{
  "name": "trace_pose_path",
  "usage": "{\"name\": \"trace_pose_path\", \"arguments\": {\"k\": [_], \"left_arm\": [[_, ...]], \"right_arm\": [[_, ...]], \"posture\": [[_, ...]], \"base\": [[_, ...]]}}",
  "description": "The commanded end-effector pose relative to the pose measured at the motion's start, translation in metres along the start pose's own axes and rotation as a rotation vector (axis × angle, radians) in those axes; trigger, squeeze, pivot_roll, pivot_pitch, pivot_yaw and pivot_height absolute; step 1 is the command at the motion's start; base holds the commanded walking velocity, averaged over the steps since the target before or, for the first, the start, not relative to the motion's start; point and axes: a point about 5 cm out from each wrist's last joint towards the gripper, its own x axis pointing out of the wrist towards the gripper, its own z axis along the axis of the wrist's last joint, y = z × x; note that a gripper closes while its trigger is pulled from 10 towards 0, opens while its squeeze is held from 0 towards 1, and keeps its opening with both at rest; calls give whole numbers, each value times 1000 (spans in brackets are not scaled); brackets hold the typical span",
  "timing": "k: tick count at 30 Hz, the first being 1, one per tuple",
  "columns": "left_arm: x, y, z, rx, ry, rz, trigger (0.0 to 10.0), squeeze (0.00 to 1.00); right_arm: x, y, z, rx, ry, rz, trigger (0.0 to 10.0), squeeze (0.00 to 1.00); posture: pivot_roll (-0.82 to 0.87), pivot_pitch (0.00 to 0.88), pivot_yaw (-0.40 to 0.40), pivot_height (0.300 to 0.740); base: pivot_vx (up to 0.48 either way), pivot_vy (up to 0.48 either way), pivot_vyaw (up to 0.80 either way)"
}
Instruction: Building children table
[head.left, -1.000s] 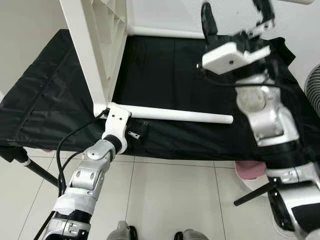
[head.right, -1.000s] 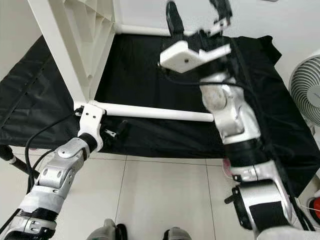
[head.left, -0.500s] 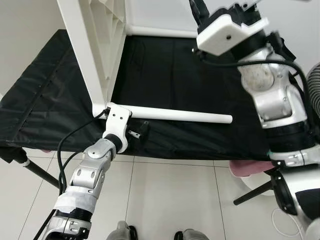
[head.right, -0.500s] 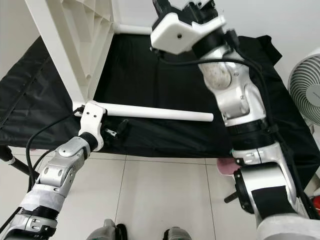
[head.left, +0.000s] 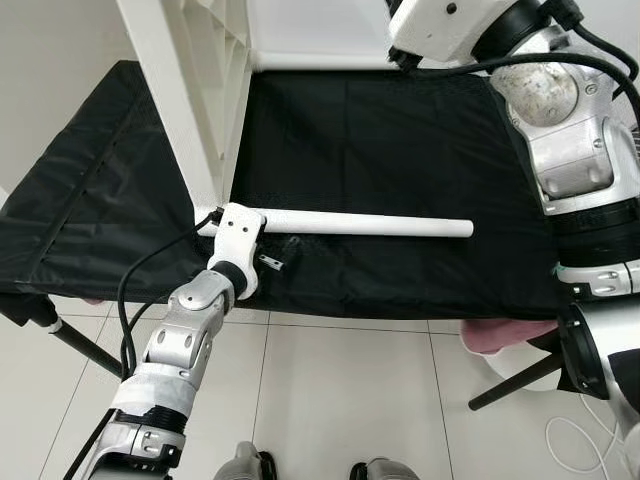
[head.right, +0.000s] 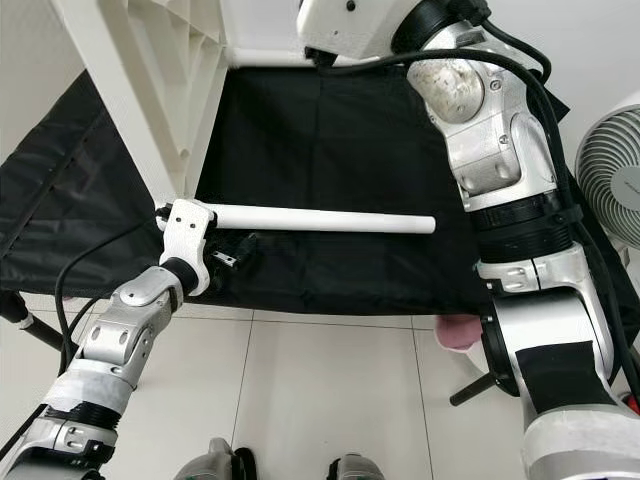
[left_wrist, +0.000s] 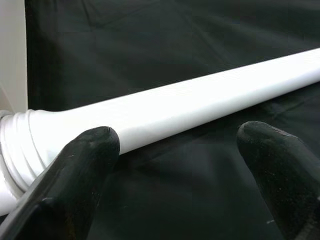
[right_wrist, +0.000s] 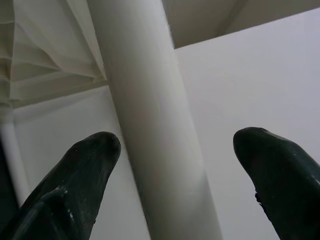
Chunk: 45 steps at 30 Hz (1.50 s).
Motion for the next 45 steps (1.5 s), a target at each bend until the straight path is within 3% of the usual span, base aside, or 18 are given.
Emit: {"name": "trace_pose_path", "arguments": {"k": [1,5,9,20,21,22,29,35,37,45], "left_arm": [[1,-1,-4,6,14,-5,10000,0],[1,-1,-4,4,13,-5,10000,0],[2,1,-3,7,14,-7,10000,0],[6,-9,-6,-21,32,-42,10000,0],[6,-11,-6,-45,37,-42,10000,0],[6,-14,-7,-90,42,-31,10000,0],[9,-17,-7,-155,71,28,10000,0],[20,-17,-5,-258,146,143,10000,0],[26,-9,1,-357,143,221,10000,0],[41,2,17,-523,143,305,10000,0]], "right_arm": [[0,0,0,-19,1,33,10000,0],[-3,5,-3,-28,19,70,10000,0],[5,-6,2,-67,1,60,10000,0],[18,-12,20,-101,-82,136,10000,0],[19,-11,20,-97,-83,158,6353,0],[19,-8,19,-83,-81,186,0,0],[17,-7,16,-64,-65,201,0,0],[11,-14,4,-20,-4,164,0,0],[9,-20,0,7,19,126,0,0],[-3,-40,-16,37,99,11,0,0]], "posture": [[-157,103,61,740],[-156,101,65,740],[-163,100,74,740],[-172,98,73,740],[-172,98,68,740],[-169,96,65,740],[-164,99,59,740],[-163,104,54,740],[-169,109,56,740],[-181,117,70,740]], "base": [[0,0,0],[0,0,0],[0,0,0],[0,0,0],[0,0,0],[0,0,0],[0,0,0],[0,0,0],[0,0,0],[0,0,0]]}}
